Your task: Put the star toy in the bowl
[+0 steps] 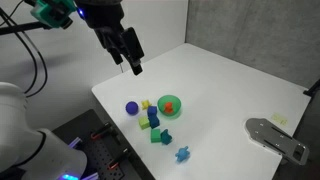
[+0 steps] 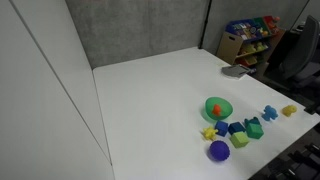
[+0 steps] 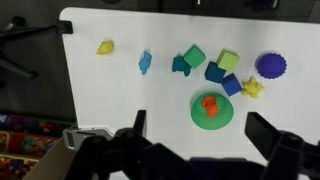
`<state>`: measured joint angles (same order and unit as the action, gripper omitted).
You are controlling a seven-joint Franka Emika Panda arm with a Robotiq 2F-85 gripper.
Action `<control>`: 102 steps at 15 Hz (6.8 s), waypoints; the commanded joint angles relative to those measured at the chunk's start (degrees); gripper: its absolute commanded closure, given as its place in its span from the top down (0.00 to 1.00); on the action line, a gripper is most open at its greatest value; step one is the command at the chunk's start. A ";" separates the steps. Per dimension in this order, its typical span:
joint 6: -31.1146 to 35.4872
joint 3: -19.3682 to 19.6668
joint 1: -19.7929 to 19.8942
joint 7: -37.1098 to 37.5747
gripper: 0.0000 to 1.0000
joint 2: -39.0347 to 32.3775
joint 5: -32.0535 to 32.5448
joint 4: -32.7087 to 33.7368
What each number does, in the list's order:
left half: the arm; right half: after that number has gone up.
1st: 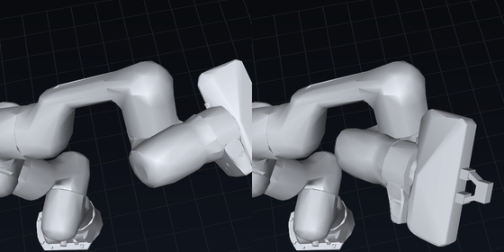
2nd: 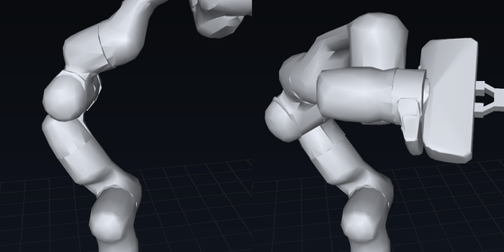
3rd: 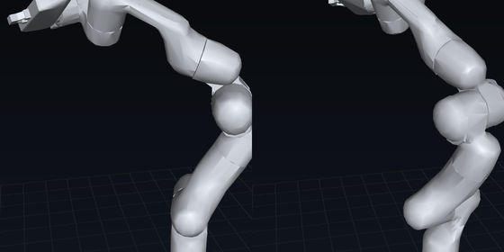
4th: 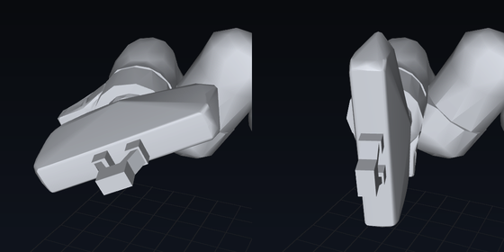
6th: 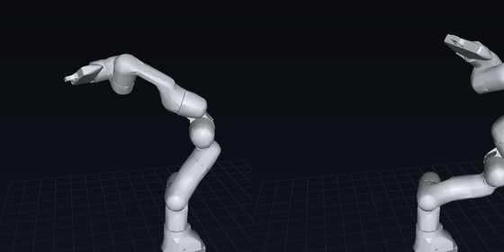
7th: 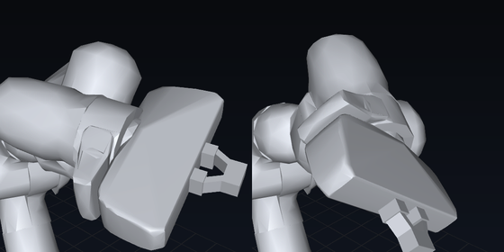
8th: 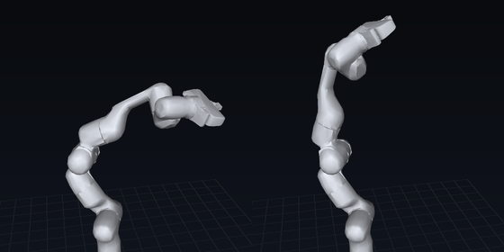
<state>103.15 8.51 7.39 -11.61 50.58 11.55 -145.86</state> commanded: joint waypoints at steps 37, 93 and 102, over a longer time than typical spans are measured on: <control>31.88 -12.94 -11.20 18.49 1.00 -55.02 -12.48 6.53; 55.28 -12.59 -19.27 11.95 1.00 -90.63 -1.17 20.80; 53.93 -11.05 -19.40 12.55 1.00 -91.17 -0.88 20.90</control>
<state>158.24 -3.30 -11.98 1.83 -39.81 11.03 -125.95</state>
